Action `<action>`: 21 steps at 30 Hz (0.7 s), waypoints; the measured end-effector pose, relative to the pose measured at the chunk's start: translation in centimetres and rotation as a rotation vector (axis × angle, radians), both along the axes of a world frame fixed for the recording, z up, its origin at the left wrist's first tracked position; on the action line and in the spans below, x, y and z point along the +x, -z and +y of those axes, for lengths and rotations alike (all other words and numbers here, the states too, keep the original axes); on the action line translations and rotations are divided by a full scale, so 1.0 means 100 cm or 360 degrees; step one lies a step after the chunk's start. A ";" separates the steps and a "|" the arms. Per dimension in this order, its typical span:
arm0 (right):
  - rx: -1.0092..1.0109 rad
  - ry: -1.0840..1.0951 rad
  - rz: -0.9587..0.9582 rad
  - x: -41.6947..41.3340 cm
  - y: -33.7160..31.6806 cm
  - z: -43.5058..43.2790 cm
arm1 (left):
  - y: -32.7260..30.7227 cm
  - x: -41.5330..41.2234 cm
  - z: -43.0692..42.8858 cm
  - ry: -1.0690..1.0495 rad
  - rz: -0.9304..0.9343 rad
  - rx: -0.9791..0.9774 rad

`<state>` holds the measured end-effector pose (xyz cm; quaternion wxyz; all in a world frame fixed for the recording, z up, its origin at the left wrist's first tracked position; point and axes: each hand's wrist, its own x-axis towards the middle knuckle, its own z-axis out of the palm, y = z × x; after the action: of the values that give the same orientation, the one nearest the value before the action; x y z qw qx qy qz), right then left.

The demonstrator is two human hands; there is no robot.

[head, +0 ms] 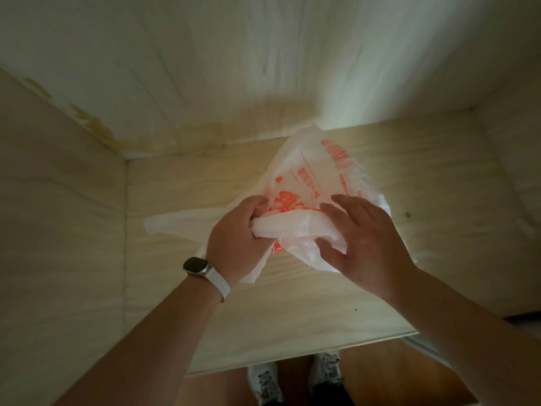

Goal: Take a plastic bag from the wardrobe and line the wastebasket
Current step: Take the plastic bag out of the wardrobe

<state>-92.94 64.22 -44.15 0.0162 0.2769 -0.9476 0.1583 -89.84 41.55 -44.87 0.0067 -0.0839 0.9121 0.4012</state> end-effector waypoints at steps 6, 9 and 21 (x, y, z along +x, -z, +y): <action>-0.0014 0.0029 0.0052 0.033 -0.093 0.000 | -0.093 0.035 -0.003 -0.0091 0.0135 0.0127; -0.0035 0.0043 0.0092 0.047 -0.135 0.000 | -0.136 0.050 -0.003 -0.0061 0.0201 0.0144; -0.0099 0.0108 0.0231 0.074 -0.252 0.012 | -0.262 0.118 -0.007 -0.0097 0.0101 0.0649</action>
<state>-85.53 65.45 -18.99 0.0988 0.2546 -0.9475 0.1665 -78.05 40.81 -18.64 -0.0173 -0.0957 0.8088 0.5800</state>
